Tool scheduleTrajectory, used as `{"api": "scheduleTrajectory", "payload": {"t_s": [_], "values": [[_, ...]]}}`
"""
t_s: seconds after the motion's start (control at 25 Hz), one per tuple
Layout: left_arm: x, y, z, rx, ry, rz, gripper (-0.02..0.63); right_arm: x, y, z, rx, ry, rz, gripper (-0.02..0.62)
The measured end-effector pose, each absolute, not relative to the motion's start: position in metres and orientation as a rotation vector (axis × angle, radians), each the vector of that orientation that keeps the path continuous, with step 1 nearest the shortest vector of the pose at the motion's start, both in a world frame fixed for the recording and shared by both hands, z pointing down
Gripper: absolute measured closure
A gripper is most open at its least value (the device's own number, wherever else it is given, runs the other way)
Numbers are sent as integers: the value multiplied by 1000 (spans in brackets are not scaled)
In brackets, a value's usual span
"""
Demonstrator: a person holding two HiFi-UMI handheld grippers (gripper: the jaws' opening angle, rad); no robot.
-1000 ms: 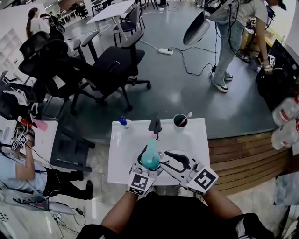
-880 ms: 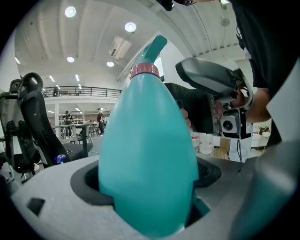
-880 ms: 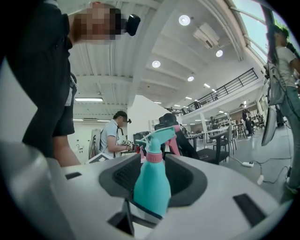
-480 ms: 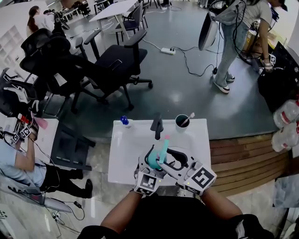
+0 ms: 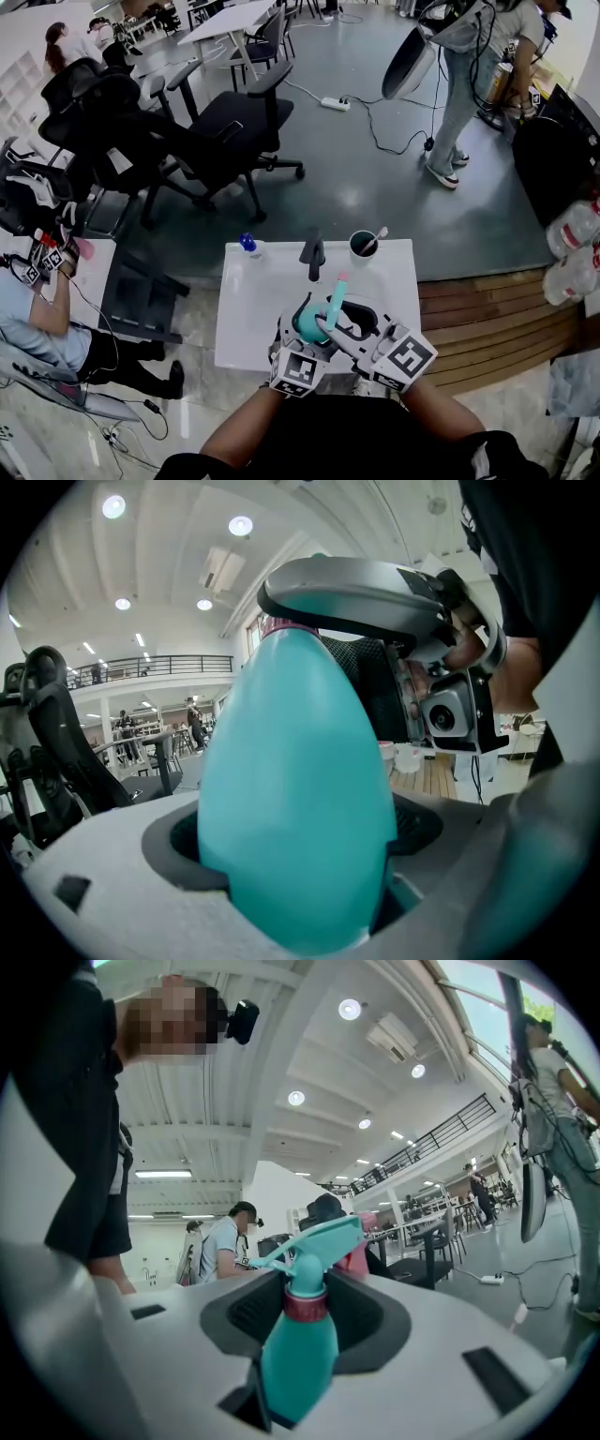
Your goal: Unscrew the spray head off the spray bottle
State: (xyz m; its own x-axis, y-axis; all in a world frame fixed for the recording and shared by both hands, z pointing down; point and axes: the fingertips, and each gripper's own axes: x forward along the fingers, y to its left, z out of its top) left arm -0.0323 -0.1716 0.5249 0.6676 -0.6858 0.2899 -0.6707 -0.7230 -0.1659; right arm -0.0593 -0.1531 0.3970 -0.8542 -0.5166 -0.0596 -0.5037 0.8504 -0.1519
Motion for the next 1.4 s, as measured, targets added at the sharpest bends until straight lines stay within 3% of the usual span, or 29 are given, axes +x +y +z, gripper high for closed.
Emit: {"api": "scheduleTrajectory", "payload": {"t_s": [0.48,0.84,1.0,1.08,1.4], "values": [[-30,-157,516,-2886,897,-501,133,-51,-139,382,-576,2912,-124,460],[-7,-117,488,-2999,429,-349,138,-51,-100,365,-51,3023,-93,460],[-14,-140,494,-2939,642,-406,138,-51,-113,367,-174,2995,-68,454],[-22,-158,499,-2900,832,-439,138,-48,-126,368,-310,2933,-92,397],[-45,-186,531,-2748,1225,-628,138,-44,-159,393,-703,2854,-280,394]]}}
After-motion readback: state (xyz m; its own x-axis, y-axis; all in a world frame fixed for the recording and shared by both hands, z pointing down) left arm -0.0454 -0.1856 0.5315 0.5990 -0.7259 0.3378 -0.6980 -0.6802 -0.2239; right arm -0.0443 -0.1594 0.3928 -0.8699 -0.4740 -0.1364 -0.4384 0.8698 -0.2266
